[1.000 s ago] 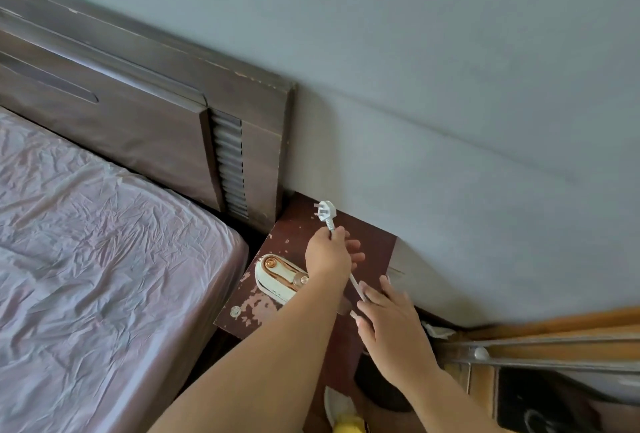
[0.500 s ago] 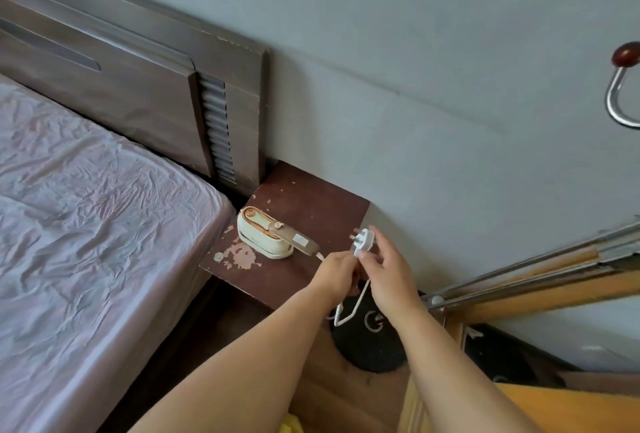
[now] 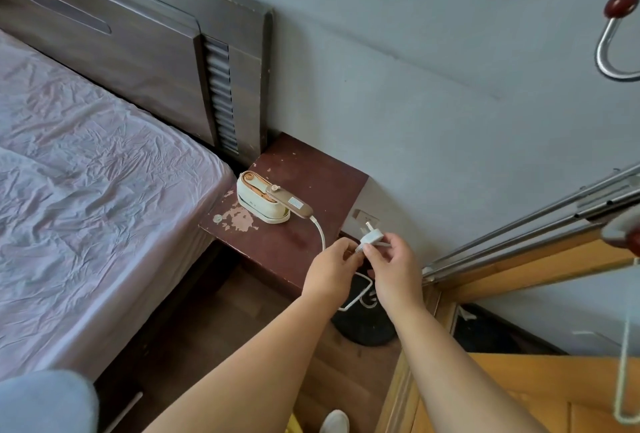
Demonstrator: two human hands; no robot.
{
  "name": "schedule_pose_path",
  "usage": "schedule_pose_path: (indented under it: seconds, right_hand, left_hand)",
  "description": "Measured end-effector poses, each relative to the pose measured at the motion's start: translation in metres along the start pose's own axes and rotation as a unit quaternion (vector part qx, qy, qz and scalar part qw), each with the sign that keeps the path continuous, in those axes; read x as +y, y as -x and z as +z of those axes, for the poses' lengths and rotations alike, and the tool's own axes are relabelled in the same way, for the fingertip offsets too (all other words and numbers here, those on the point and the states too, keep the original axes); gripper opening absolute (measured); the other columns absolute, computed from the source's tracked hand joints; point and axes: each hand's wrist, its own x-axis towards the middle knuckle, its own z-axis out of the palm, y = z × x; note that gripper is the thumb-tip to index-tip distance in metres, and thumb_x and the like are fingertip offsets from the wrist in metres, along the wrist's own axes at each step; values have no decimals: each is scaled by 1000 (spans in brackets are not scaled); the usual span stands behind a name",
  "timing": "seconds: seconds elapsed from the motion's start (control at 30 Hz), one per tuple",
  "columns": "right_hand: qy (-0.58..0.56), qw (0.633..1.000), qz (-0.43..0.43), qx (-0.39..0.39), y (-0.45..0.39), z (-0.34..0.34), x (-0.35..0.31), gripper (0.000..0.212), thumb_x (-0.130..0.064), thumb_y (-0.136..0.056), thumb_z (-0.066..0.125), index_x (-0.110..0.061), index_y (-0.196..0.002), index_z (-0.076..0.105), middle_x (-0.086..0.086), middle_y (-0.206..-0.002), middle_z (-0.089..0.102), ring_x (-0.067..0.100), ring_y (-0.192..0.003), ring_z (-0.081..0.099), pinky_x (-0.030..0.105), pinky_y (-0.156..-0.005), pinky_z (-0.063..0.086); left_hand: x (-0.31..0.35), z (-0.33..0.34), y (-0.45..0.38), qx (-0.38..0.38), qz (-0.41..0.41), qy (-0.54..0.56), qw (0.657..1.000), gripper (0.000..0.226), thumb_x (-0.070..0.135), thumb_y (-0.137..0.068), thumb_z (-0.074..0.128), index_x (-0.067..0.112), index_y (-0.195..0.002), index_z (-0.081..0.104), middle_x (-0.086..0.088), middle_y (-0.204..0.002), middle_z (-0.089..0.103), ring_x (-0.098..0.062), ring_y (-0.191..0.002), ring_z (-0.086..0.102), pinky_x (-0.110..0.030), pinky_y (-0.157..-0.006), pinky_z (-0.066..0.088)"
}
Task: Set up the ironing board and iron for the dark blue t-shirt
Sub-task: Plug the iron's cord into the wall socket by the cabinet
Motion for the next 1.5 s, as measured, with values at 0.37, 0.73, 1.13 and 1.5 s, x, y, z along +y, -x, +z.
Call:
schedule_pose_path:
  seconds: [0.37, 0.73, 1.13, 1.5]
  right_hand:
    - [66, 994, 39, 76, -46, 58, 47, 15, -33, -88, 70, -26, -101, 67, -12, -88, 71, 3, -80, 67, 35, -71, 61]
    - [87, 987, 47, 126, -118, 104, 146, 10, -24, -90, 70, -21, -98, 64, -9, -85, 66, -7, -72, 56, 8, -57, 35]
    - [45, 988, 33, 144, -229, 157, 277, 12, -29, -91, 67, -30, -98, 58, -13, -87, 63, -1, -77, 59, 12, -60, 40]
    - [6, 976, 83, 204, -321, 185, 370, 15, -35, -86, 73, -30, -94, 61, -13, -79, 65, 1, -71, 61, 20, -56, 42]
  left_hand:
    - [-56, 21, -68, -31, -5, -58, 998, 22, 36, -103, 42, 25, -101, 61, 3, -87, 69, -17, -80, 66, -41, -75, 55]
    - [-138, 109, -135, 46, -62, 64, 995, 54, 18, -103, 41, 37, -153, 32, 19, -148, 41, -1, -135, 43, -23, -111, 37]
    - [-219, 182, -244, 37, -52, 299, 952, 28, 20, -104, 50, 19, -118, 73, 1, -118, 74, -11, -115, 66, -28, -101, 49]
    - [-256, 245, -347, -6, -67, 430, 900, 35, 15, -103, 40, 16, -95, 74, 5, -89, 79, -3, -86, 73, -25, -90, 51]
